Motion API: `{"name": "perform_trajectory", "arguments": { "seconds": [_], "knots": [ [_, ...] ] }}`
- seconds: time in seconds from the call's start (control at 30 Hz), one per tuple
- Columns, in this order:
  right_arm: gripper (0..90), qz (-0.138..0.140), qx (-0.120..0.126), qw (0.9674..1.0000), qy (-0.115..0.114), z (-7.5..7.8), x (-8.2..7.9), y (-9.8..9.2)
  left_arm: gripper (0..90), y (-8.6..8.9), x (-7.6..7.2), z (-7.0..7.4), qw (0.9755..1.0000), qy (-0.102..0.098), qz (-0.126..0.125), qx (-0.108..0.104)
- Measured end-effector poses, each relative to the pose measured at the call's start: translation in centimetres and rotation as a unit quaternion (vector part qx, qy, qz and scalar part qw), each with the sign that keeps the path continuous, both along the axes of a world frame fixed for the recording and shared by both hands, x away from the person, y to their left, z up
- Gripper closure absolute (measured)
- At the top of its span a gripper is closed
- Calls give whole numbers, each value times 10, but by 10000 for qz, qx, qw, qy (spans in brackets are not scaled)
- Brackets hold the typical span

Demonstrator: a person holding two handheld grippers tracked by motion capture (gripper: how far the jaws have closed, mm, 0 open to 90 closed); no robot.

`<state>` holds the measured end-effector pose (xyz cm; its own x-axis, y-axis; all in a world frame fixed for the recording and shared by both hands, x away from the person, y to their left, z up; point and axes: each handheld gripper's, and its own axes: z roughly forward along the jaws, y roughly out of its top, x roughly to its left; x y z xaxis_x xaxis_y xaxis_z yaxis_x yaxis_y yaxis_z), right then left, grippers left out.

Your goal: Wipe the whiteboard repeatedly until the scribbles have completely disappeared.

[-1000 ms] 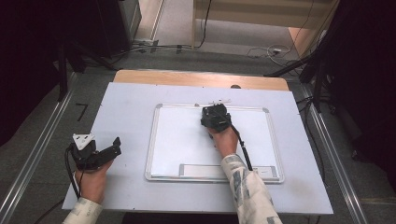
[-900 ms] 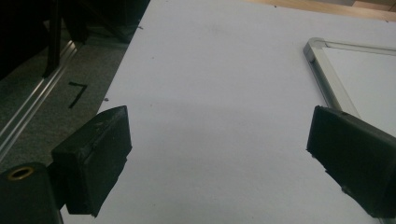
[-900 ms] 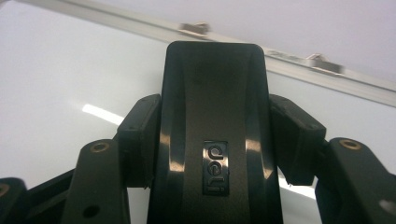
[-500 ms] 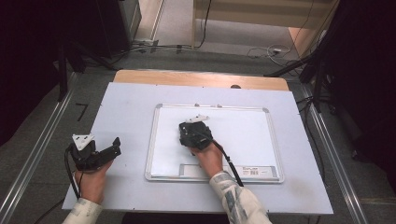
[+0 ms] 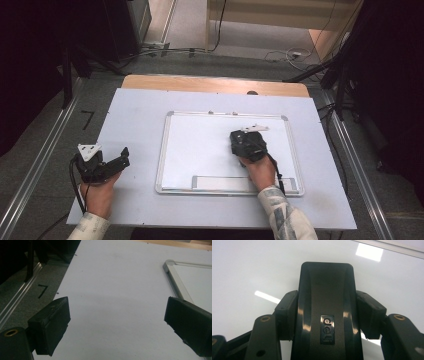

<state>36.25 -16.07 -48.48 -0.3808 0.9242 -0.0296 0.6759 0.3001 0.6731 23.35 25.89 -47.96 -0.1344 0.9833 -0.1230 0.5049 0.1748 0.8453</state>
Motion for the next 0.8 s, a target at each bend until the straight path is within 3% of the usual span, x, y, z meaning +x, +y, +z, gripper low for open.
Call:
{"name": "perform_trajectory", "arguments": {
  "seconds": [0.17, 0.33, 0.5, 0.8],
  "knots": [
    [381, -302, 39, 9995, 19, 1, 7, -26, 69, -2, 1, 0, 10000, 8, -7, 16],
    [381, -431, 31, 9991, 0, 1, 10, -23, 69, -3, 3, -1, 10000, 20, -25, 37],
    [381, -216, 17, 9998, -15, 0, 10, -3, 69, -6, 6, -1, 10000, 33, -50, 42],
    [380, 271, 22, 9996, -24, -1, 6, 52, 69, -4, 5, -1, 10000, 28, -55, 29]
  ]
}}
